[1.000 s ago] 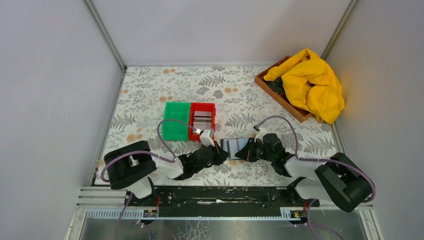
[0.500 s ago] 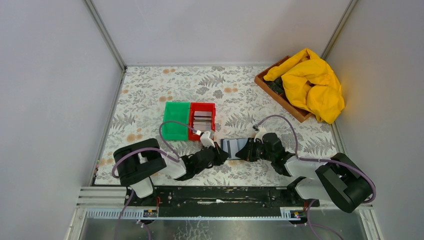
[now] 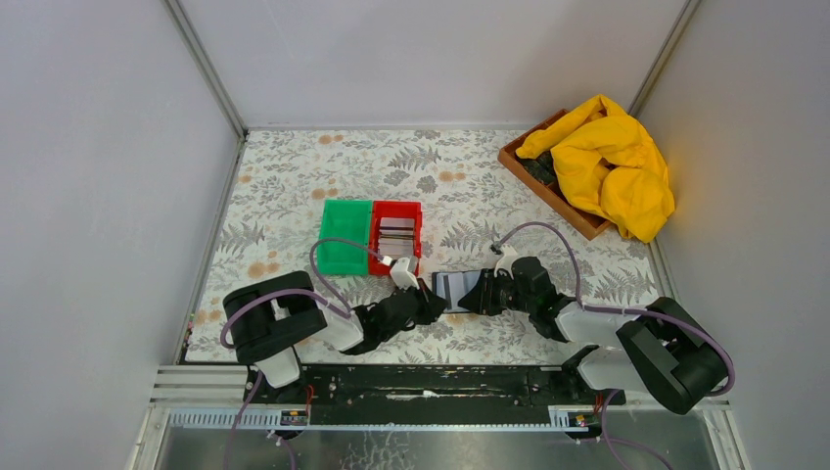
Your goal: Take the credit cards out of the card holder
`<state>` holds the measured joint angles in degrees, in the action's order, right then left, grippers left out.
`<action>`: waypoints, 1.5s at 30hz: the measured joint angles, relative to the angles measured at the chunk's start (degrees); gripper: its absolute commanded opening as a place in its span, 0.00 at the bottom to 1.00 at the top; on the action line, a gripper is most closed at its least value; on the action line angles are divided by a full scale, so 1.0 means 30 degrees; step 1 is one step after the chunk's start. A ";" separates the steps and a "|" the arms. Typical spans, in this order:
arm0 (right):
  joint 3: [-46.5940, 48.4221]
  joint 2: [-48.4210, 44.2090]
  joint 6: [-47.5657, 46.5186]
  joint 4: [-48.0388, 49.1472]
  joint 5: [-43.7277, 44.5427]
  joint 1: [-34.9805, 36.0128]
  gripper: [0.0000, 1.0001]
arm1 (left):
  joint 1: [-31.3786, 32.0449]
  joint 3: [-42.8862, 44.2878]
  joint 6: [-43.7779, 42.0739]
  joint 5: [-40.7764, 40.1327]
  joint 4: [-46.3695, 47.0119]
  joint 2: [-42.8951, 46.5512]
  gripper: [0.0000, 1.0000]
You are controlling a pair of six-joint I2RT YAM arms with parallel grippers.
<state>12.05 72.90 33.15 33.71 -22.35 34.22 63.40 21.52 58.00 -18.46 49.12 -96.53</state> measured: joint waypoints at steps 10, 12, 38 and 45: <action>0.0299 -0.0022 -0.0175 0.0022 -0.0736 -0.0015 0.27 | -0.0022 -0.0262 0.0080 -0.0015 0.0452 0.0007 0.04; 0.0430 -0.0022 -0.0189 0.0029 -0.0823 -0.0015 0.27 | -0.0036 -0.0321 0.0080 -0.0029 0.0546 0.0029 0.04; 0.2368 0.1967 -0.1035 0.0204 -0.1923 -0.0015 0.27 | -0.0313 -0.0984 0.0131 0.0255 0.1231 0.0044 0.04; 0.2208 0.1989 -0.0918 0.0597 -0.2120 -0.0015 0.29 | -0.0401 -0.1013 0.0219 0.0495 0.1756 -0.0291 0.04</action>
<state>18.68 78.87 30.39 35.51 -28.71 34.17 62.19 18.48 58.65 -16.97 54.39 -97.41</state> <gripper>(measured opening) 0.280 0.042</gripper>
